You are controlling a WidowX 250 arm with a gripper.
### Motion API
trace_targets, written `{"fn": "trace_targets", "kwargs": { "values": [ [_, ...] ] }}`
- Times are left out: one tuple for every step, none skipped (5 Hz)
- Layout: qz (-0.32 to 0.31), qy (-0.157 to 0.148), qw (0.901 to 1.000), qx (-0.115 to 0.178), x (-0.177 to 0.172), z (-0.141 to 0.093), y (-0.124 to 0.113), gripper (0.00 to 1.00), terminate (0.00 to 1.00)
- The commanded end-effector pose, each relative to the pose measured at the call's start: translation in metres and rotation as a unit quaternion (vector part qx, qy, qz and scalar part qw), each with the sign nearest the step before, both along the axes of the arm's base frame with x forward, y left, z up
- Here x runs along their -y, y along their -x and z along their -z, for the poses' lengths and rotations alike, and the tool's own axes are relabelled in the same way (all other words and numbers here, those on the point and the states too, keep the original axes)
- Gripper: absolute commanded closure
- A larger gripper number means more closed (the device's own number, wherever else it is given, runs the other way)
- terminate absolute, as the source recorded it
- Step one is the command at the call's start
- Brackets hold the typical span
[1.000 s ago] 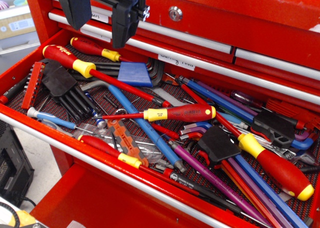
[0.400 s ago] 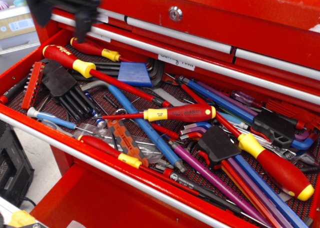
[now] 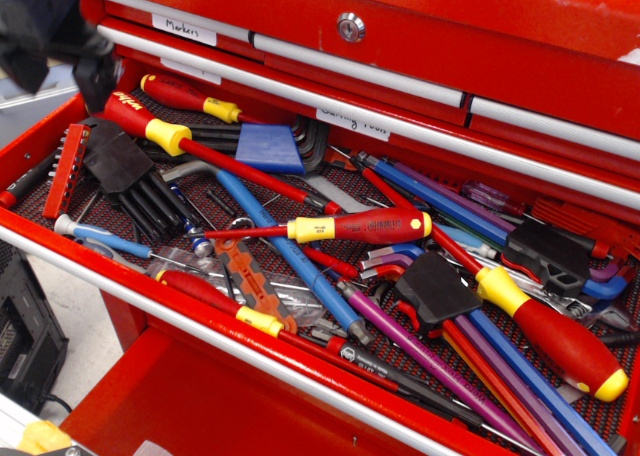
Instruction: Pick up bit holder
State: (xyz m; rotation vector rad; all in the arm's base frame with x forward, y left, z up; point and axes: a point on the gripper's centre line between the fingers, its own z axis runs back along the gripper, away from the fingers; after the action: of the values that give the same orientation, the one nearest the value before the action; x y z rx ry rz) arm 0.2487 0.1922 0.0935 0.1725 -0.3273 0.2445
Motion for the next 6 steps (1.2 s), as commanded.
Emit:
{"fn": "trace_targets", "kwargs": {
  "values": [
    [0.011, 0.011, 0.9999, -0.008, -0.033, 0.015, -0.002, 0.0, 0.0],
    [0.028, 0.004, 0.9996, 0.007, -0.043, 0.028, -0.001, 0.0, 0.0],
    [0.038, 0.005, 0.999, 0.023, -0.05, 0.039, -0.001, 0.0, 0.0],
    [0.043, 0.004, 0.998, 0.045, -0.056, 0.049, -0.002, 0.0, 0.0],
    [0.052, 0.014, 0.9972, 0.053, -0.057, 0.057, -0.004, 0.0, 0.0],
    [0.06, 0.027, 0.9963, 0.056, -0.056, 0.065, -0.007, 0.0, 0.0]
  ]
}}
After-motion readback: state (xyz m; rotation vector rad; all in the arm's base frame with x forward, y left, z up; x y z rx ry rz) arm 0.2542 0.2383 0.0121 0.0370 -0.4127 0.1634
